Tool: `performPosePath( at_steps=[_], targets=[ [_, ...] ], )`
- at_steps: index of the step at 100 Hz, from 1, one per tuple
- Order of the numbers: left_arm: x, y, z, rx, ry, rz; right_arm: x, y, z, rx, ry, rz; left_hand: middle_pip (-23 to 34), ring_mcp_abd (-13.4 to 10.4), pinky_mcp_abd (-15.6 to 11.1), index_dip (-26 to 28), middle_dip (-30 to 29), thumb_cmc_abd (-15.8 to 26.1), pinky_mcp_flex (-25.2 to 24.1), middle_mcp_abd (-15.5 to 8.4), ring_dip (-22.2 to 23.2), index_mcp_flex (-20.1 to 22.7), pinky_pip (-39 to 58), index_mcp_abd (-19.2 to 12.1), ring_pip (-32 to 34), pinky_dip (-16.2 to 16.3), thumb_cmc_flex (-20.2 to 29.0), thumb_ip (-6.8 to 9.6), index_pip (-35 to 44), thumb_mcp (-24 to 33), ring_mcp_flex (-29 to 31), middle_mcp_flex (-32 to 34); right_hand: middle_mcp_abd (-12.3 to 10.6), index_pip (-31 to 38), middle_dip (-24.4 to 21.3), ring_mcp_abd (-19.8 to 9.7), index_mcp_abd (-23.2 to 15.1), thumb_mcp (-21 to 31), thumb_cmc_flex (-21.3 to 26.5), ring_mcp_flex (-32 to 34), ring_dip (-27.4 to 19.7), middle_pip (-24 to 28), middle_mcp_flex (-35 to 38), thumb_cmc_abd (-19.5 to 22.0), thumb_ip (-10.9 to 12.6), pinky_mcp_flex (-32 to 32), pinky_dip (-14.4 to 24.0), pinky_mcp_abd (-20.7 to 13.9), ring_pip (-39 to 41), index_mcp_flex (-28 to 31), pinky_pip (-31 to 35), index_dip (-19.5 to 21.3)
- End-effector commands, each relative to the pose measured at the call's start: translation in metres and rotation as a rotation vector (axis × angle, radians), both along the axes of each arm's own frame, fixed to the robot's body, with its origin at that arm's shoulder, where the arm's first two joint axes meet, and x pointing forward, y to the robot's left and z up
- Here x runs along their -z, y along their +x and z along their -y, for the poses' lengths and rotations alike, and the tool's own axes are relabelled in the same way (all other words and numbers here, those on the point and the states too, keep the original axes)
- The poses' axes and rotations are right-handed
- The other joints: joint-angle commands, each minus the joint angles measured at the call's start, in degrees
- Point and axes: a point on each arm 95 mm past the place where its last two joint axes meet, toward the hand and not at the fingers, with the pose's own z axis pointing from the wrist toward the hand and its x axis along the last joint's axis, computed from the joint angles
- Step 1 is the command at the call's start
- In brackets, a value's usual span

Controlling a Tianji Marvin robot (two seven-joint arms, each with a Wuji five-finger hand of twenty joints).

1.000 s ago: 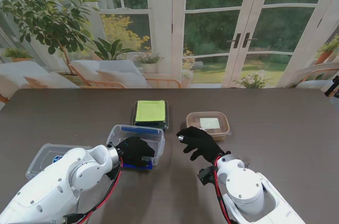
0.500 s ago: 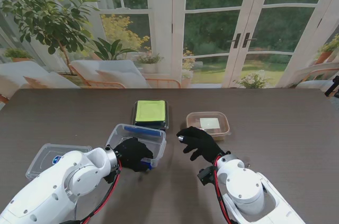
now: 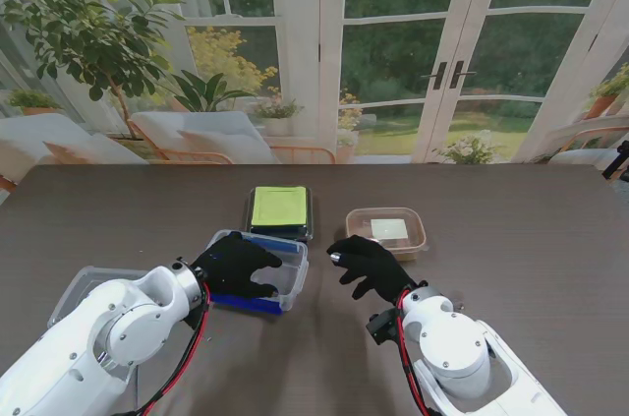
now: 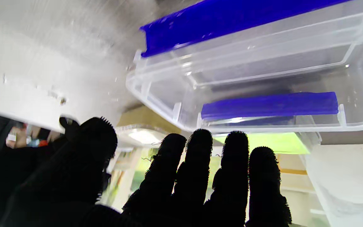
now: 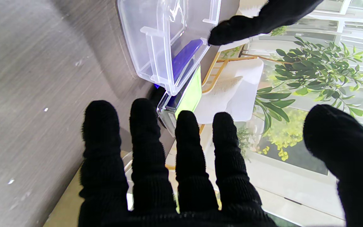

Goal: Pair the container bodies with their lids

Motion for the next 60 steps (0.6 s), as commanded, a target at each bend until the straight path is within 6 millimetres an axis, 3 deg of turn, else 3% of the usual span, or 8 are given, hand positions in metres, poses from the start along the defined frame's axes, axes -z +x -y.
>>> performPosePath(
  at_steps=[1, 33, 60],
  targets=[
    [-0.002, -0.002, -0.001, -0.031, -0.053, -0.016, 0.000, -0.004, -0.004, -0.013, 0.022, -0.010, -1.29, 1.28, 0.80, -1.69, -2.16, 3.45, -2.53, 0.78, -2.34, -1.83, -4.14, 0.33, -3.01, -2.21, 0.44, 1.96, -2.14, -3.59, -3.39, -2.82, 0.28, -0.18, -0.49, 0.05, -0.83, 0.57, 0.08, -1.24, -1.56, -0.37, -2.15, 1.23, -0.42, -15.39, -0.60, -1.56, -1.70, -1.30, -2.16, -0.13],
    [-0.003, -0.016, -0.020, -0.179, -0.230, -0.044, -0.009, -0.009, -0.004, -0.009, 0.066, 0.016, -2.98, 1.03, -0.22, -3.90, -6.11, 6.25, -5.67, 0.51, -6.14, -3.97, -11.49, 0.12, -7.09, -5.05, 3.18, 2.95, -4.10, -10.02, -8.36, -6.59, -0.08, -2.26, -4.09, -1.53, -2.19, -1.82, -1.27, -3.79, -7.34, -4.79, -3.61, 4.13, -0.11, -18.19, -5.03, -3.05, -12.51, -3.98, -9.55, -1.18],
    [0.010, -0.020, -0.027, -0.242, -0.302, -0.088, -0.018, -0.008, 0.003, 0.027, 0.073, 0.046, -3.02, 1.83, 0.21, -4.10, -6.44, 7.55, -6.81, 1.01, -6.52, -3.86, -13.95, 0.84, -7.96, -5.40, 4.46, 3.19, -4.01, -11.26, -9.55, -6.87, 0.67, -1.74, -3.97, -0.85, -1.19, -0.77, -0.53, -2.66, -7.59, -4.35, -2.51, 3.54, 0.13, -17.68, -5.32, -2.36, -13.09, -2.42, -9.73, -1.10]
  ],
)
